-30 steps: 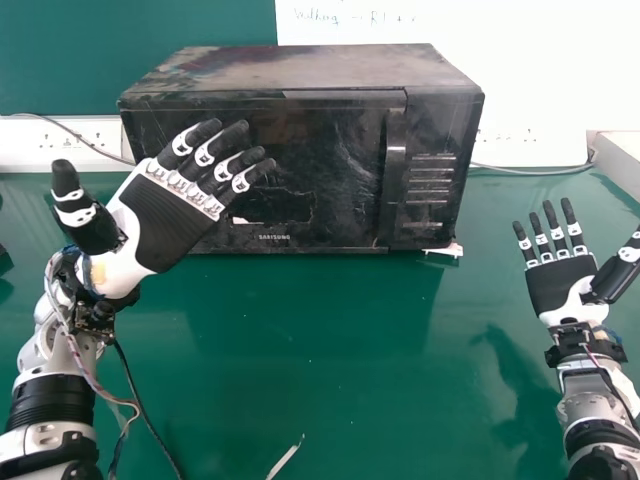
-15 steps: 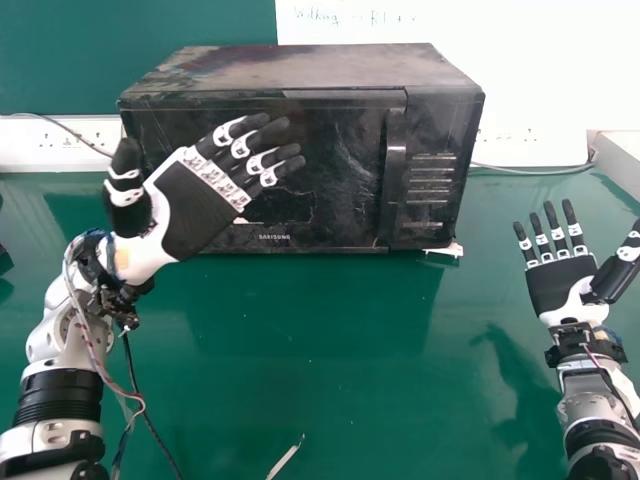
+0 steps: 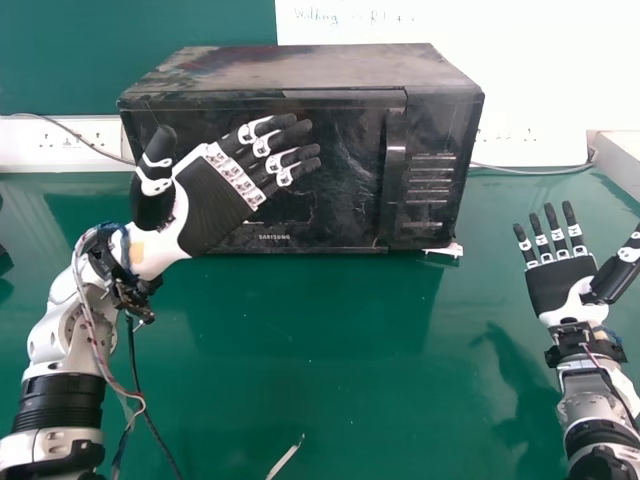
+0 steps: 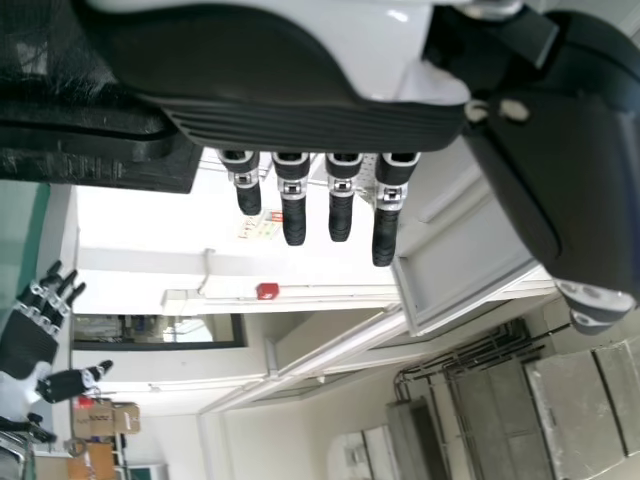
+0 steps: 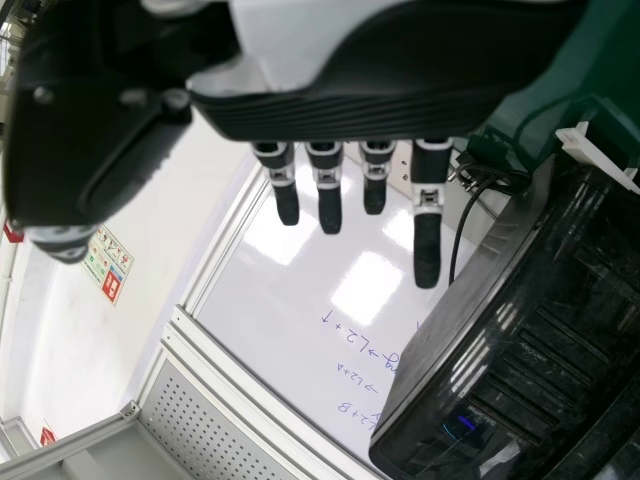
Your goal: Open the door of oven
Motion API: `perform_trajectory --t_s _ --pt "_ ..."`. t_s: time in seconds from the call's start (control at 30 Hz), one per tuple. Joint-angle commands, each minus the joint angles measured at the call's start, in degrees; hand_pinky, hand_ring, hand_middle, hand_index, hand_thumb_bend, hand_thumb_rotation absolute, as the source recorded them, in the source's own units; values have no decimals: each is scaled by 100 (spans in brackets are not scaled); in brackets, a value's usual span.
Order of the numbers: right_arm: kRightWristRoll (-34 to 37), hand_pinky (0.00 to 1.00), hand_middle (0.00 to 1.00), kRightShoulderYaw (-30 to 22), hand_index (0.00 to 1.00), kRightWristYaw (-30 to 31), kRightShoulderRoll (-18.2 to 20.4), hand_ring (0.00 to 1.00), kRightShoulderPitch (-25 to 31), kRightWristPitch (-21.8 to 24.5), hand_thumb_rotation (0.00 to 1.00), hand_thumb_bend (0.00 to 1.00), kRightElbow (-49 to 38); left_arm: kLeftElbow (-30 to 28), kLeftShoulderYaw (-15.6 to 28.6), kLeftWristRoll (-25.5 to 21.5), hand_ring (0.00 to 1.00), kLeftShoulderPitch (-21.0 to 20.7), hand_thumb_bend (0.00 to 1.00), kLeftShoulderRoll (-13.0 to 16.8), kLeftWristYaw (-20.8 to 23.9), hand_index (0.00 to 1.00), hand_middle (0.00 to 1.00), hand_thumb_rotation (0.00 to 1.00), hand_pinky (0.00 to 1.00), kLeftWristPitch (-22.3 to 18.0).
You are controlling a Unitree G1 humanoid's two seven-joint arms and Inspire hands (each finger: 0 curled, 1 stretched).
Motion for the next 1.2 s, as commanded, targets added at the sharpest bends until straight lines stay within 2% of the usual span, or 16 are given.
perform_trajectory --t_s 0.0,0.13,0.4,0.7,0.93,1.17 --pt "23 75 100 -10 87 36 16 96 23 -36 81 100 33 29 -104 134 83 -135 94 23 82 97 96 95 54 -89" --pt "28 75 99 -10 87 13 19 96 16 -14 81 100 23 137 -162 241 82 -219 91 -16 226 97 96 96 54 -140" --pt "3 75 100 18 89 36 19 96 26 -64 83 100 17 268 -220 327 82 -295 92 -40 456 99 96 95 55 -93" --pt "1 75 100 25 88 -17 30 96 26 -68 84 100 8 501 -280 580 80 -381 93 -132 838 100 97 95 53 -241" --pt "-28 74 99 50 86 -44 39 95 23 -117 82 100 -2 631 -264 510 80 -490 93 -253 1044 100 97 90 53 137" --pt "-10 73 99 40 87 -25 34 95 23 -96 84 100 11 737 -326 657 80 -560 94 -336 1254 100 95 91 55 151"
